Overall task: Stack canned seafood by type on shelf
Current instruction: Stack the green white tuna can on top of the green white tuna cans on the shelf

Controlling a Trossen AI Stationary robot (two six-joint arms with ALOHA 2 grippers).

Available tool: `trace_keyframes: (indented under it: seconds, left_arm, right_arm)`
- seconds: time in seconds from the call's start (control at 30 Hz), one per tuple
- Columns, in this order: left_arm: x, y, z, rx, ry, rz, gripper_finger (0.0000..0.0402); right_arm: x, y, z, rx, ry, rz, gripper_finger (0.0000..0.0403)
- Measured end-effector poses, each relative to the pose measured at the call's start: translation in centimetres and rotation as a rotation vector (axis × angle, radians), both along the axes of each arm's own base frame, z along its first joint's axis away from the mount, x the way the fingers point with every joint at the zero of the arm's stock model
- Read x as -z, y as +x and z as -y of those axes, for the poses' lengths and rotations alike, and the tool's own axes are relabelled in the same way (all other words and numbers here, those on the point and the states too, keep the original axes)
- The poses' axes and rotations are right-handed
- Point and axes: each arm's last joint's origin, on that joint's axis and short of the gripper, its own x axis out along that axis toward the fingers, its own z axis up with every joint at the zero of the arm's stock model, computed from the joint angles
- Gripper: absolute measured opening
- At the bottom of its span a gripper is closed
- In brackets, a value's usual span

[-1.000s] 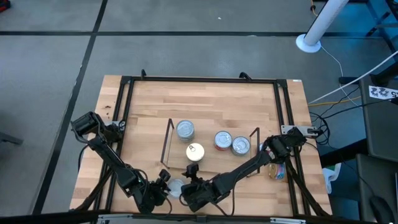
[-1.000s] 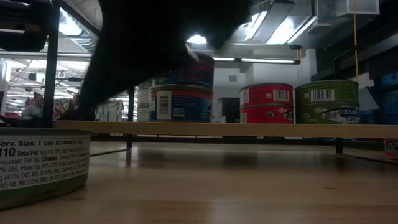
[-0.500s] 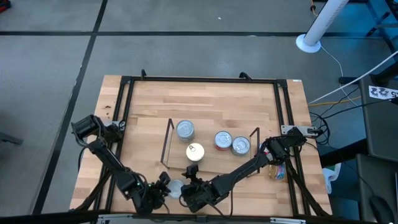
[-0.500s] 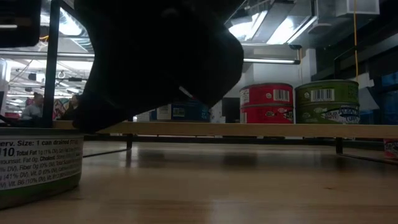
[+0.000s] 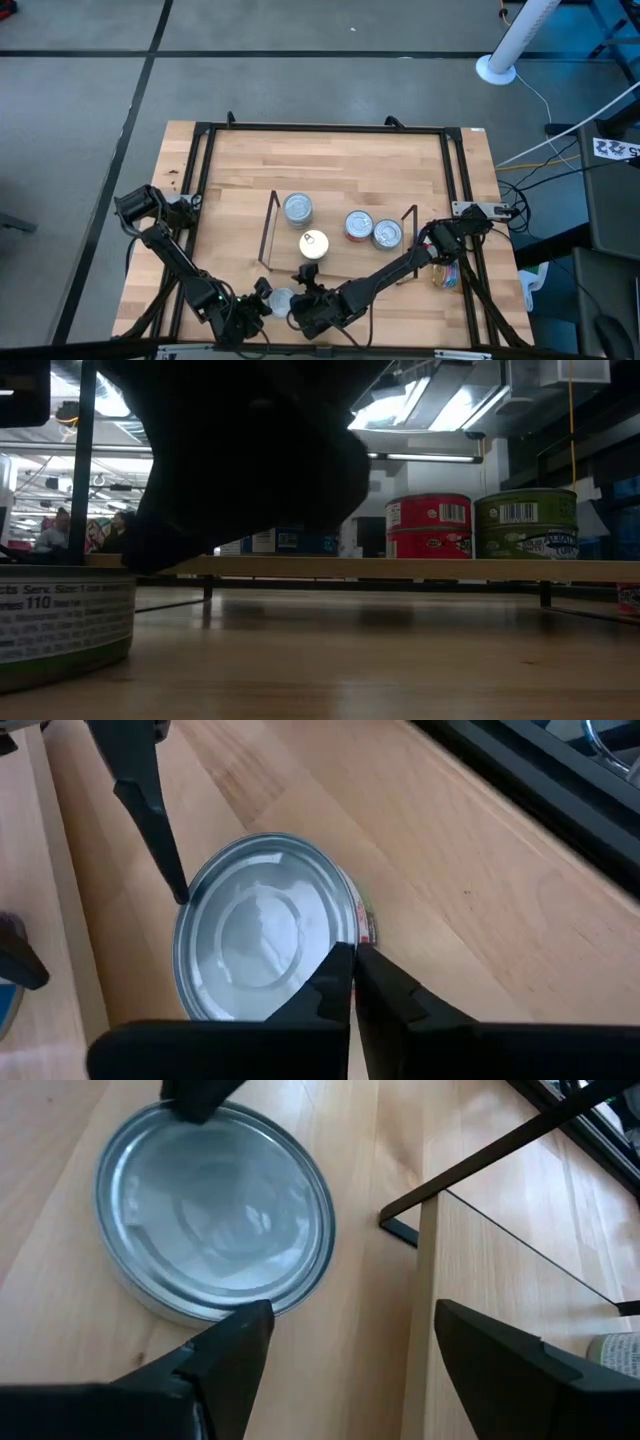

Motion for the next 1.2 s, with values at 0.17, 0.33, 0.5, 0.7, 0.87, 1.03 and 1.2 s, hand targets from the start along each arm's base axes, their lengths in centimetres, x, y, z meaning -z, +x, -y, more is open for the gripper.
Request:
trace_keyframes:
  seconds: [0.17,0.33,0.5,0.7,0.87,1.03,1.2]
  left_arm:
    - [-0.7,0.4,0.5,-0.01,-0.028,0.005,0.0001]
    - [-1.4,0.9,0.8,-0.084,-0.098,0.027,0.0]
    - [-1.9,1.3,1.0,-0.159,-0.179,0.036,0.0]
    - [-2.1,1.8,0.7,-0.254,-0.255,0.038,0.0]
    - [-2.1,2.3,0.3,-0.329,-0.308,0.04,0.0]
    - [-2.2,2.8,0.0,-0.38,-0.351,0.048,0.0]
    - [-2.3,3.3,-0.3,-0.418,-0.394,0.061,0.0]
  right_arm:
    - [-0.6,0.2,-0.3,-0.001,-0.007,0.01,0.0287]
    - [-2.1,0.1,-1.5,-0.049,0.008,0.035,0.0287]
    - [-3.3,-0.7,-3.5,-0.126,-0.037,0.054,0.0287]
    - [-3.7,-1.8,-5.2,-0.165,-0.031,0.063,0.0287]
    - [-3.7,-2.5,-6.2,-0.186,-0.03,0.064,0.0287]
    - [-3.6,-2.7,-6.0,-0.182,-0.053,0.043,0.0287]
    - [-3.4,-3.0,-5.7,-0.169,-0.098,0.009,0.0287]
